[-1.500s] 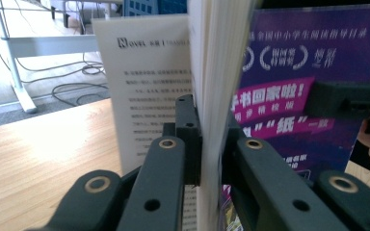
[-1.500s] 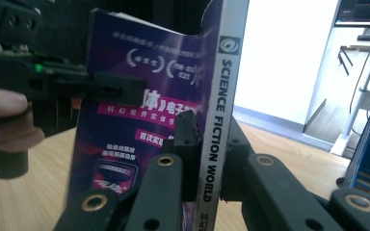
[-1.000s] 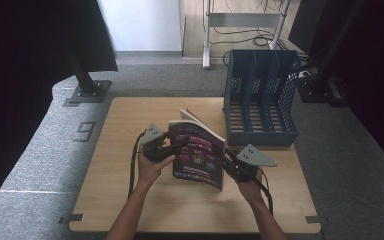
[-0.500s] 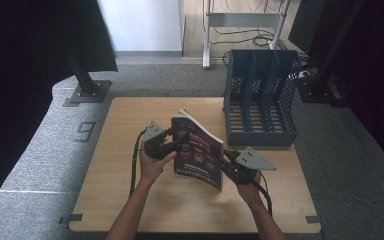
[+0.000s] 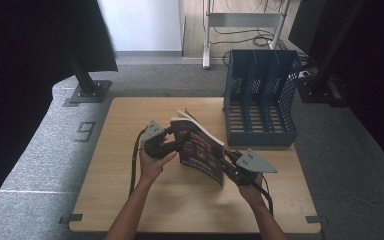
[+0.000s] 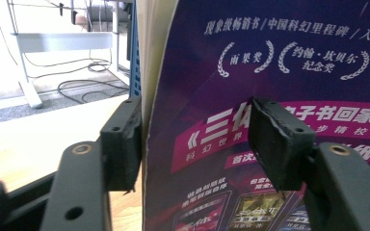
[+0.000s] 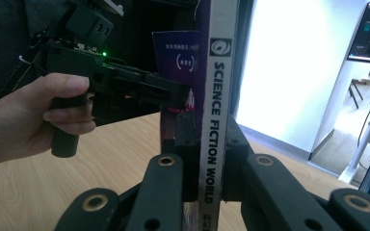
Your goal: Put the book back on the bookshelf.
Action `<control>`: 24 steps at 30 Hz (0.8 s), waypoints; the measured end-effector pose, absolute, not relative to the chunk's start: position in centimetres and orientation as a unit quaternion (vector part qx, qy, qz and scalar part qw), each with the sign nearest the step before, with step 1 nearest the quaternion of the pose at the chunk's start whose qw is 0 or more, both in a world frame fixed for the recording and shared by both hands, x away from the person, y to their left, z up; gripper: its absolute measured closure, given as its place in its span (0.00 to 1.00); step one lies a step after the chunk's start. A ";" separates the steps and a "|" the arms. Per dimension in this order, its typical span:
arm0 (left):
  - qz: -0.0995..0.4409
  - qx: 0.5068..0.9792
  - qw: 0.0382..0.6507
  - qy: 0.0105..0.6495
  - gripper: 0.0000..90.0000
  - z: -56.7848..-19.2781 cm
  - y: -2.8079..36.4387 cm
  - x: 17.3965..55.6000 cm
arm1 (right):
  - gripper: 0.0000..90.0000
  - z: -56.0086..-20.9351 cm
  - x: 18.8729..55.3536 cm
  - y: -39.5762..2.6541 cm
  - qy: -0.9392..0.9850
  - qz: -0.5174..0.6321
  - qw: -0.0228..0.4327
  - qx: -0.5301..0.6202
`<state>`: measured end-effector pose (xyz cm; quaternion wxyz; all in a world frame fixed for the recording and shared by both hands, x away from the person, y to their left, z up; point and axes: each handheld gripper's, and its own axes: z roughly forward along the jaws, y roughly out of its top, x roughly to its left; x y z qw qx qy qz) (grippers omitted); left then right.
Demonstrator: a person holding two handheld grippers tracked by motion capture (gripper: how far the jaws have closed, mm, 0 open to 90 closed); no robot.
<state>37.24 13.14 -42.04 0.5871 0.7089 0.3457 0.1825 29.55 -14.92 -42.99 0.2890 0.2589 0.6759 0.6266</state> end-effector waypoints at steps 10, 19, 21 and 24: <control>0.161 0.720 0.582 0.343 0.29 -42.3 12.8 37.9 | 0.89 -43.4 29.3 -15.4 0.681 0.626 0.280 0.259; 0.162 0.734 0.574 0.325 0.23 -41.6 12.0 37.6 | 0.90 -43.5 29.2 -15.5 0.681 0.629 0.276 0.254; 0.164 0.735 0.572 0.324 0.22 -41.5 11.9 37.5 | 0.89 -43.5 29.1 -15.6 0.681 0.630 0.275 0.253; 0.162 0.736 0.572 0.324 0.22 -41.5 12.0 37.6 | 0.89 -43.5 29.2 -15.6 0.681 0.631 0.272 0.253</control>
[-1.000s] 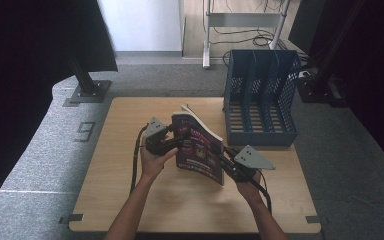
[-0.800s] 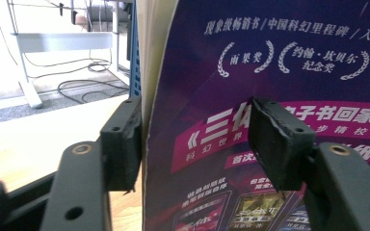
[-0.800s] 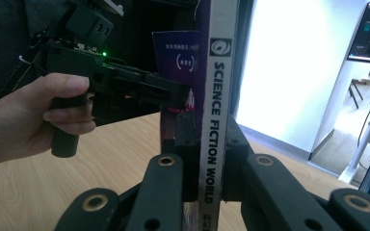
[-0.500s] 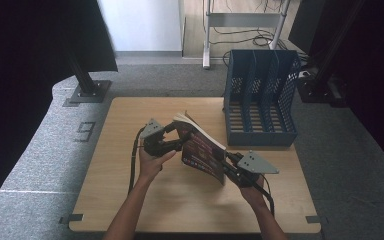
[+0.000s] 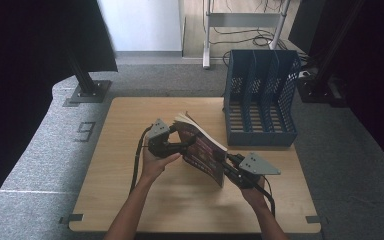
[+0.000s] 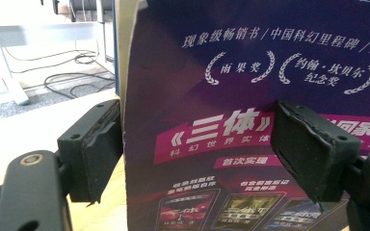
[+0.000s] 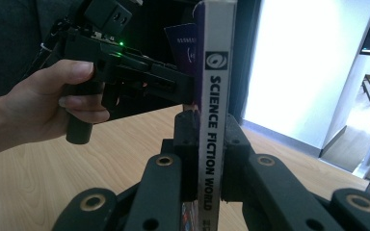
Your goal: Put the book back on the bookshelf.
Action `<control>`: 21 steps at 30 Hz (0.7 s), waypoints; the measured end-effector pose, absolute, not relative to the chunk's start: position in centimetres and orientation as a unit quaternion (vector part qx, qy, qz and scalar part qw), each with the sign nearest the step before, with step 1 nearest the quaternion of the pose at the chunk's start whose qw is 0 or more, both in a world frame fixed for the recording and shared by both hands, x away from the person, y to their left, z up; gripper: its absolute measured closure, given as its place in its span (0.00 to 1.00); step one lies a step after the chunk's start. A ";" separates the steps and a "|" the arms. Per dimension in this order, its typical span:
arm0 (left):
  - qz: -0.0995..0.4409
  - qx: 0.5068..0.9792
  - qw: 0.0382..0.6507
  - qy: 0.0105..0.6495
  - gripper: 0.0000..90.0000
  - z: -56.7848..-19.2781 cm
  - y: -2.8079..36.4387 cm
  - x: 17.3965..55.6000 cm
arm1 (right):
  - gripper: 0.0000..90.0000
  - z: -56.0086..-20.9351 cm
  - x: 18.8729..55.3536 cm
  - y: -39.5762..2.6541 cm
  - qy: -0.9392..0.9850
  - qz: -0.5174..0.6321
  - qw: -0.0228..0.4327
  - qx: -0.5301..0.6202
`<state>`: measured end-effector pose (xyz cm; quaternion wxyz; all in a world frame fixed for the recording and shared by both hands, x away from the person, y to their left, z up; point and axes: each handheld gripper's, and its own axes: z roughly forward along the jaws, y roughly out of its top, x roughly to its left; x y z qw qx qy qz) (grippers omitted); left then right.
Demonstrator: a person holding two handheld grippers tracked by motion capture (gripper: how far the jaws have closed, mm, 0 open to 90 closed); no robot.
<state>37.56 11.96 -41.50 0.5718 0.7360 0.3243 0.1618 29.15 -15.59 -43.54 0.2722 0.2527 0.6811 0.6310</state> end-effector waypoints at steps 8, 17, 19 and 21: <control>0.160 0.734 0.573 0.328 0.22 -41.5 12.0 37.4 | 0.78 -43.5 29.5 -15.3 0.693 0.626 0.262 0.244; 0.153 0.732 0.576 0.330 0.23 -41.5 12.3 37.4 | 0.77 -43.5 30.9 -13.4 0.711 0.600 0.268 0.250; 0.152 0.732 0.576 0.331 0.23 -41.5 12.3 37.3 | 0.77 -43.5 31.1 -13.3 0.711 0.600 0.266 0.253; 0.153 0.732 0.575 0.331 0.23 -41.5 12.3 37.3 | 0.77 -43.4 31.3 -13.2 0.712 0.598 0.264 0.257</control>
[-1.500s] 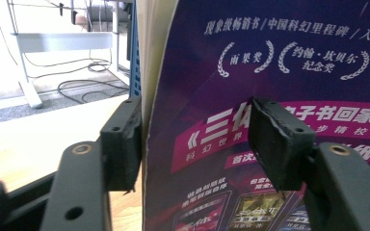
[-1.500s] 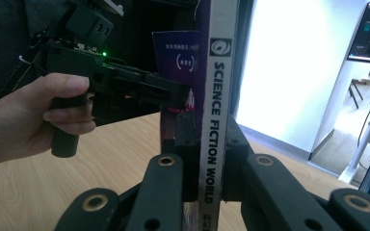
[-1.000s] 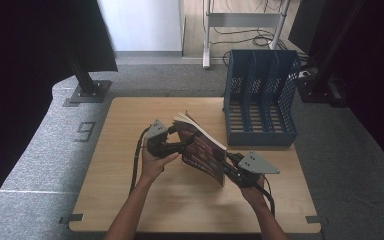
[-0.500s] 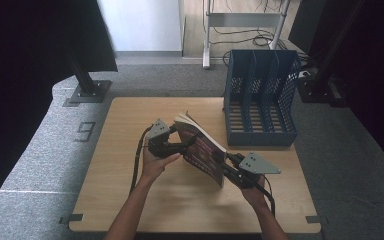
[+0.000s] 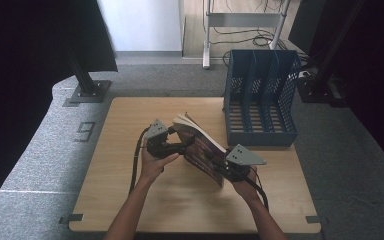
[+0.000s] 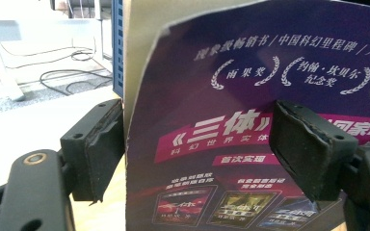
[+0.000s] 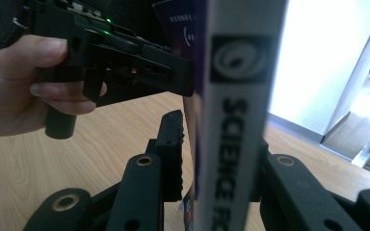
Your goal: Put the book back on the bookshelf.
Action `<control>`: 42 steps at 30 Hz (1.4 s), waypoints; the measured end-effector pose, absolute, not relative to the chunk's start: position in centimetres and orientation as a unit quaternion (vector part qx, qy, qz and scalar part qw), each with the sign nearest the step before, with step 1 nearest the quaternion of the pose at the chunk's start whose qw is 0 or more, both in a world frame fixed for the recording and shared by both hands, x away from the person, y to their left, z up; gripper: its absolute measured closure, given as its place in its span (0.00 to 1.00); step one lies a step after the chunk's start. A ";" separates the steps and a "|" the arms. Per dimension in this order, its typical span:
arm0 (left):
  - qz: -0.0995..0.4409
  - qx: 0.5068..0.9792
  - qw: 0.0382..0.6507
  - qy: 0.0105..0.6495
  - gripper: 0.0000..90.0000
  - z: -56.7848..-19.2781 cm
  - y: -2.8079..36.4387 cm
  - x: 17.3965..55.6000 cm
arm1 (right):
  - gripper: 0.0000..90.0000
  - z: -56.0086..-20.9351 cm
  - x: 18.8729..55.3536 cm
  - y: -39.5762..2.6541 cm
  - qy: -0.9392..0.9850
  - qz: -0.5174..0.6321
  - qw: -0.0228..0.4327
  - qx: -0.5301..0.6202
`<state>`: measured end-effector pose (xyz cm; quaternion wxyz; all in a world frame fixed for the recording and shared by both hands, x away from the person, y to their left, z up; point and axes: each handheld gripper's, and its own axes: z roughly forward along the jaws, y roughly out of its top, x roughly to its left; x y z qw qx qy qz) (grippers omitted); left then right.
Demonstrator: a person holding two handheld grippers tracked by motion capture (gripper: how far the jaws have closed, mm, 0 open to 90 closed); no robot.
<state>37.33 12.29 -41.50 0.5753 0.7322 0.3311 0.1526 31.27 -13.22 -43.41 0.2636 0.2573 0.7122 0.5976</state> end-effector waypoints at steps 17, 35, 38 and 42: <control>0.169 0.736 0.559 0.342 0.25 -42.1 12.6 37.1 | 0.90 -43.3 32.4 -13.1 0.713 0.586 0.257 0.288; 0.190 0.743 0.530 0.363 0.25 -45.0 13.8 34.5 | 0.91 -43.3 32.6 -13.4 0.708 0.584 0.263 0.298; 0.187 0.745 0.527 0.364 0.25 -45.9 14.1 34.1 | 0.91 -43.3 32.6 -13.4 0.708 0.584 0.263 0.297; 0.183 0.747 0.526 0.364 0.25 -46.4 14.6 33.5 | 0.91 -43.3 32.6 -13.5 0.708 0.584 0.263 0.299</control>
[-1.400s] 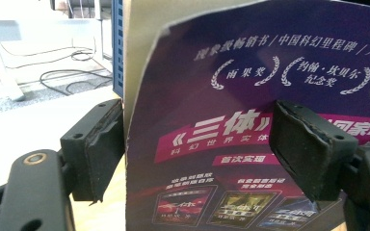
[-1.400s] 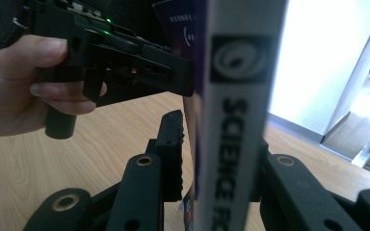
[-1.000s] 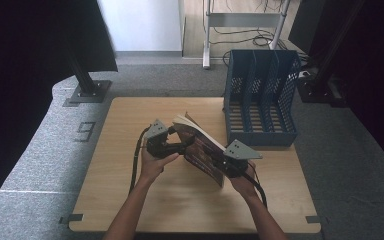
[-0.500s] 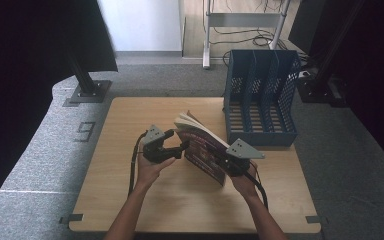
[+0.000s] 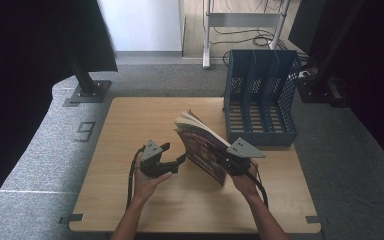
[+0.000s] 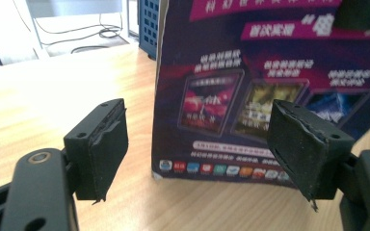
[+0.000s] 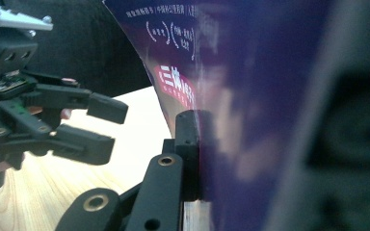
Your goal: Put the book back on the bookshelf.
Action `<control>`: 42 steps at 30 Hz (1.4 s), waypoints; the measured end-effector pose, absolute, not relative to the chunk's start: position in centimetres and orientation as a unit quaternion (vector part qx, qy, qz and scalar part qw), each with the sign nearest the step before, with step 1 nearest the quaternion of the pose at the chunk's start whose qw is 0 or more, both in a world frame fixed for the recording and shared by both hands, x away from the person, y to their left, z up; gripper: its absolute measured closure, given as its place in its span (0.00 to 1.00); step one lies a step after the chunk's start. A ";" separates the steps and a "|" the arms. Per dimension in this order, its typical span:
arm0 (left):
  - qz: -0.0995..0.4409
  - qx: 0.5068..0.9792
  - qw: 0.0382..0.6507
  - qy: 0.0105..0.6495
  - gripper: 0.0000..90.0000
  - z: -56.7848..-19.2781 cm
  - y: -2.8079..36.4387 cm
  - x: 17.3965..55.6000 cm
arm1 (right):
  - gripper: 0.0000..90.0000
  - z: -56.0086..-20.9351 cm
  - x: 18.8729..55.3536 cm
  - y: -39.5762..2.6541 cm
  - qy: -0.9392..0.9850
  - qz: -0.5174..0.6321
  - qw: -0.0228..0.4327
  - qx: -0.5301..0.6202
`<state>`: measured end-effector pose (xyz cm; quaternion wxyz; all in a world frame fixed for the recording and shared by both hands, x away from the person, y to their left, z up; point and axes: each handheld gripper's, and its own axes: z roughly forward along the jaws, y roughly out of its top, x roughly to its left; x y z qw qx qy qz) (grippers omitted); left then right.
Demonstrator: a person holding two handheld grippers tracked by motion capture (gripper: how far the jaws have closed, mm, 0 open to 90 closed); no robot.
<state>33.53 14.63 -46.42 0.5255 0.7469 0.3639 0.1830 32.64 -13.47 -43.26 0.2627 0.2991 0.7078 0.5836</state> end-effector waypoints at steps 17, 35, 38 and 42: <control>0.172 0.757 0.500 0.383 0.25 -49.1 16.9 32.0 | 0.91 -43.3 32.7 -13.5 0.709 0.582 0.263 0.299; 0.176 0.751 0.498 0.396 0.26 -49.9 17.0 31.9 | 0.91 -42.5 32.4 -13.8 0.682 0.595 0.274 0.324; 0.175 0.751 0.497 0.397 0.26 -49.9 17.0 31.8 | 0.91 -42.1 32.3 -14.0 0.676 0.602 0.276 0.323; 0.184 0.753 0.494 0.395 0.26 -49.8 16.9 31.6 | 0.91 -41.5 32.1 -14.2 0.671 0.607 0.279 0.321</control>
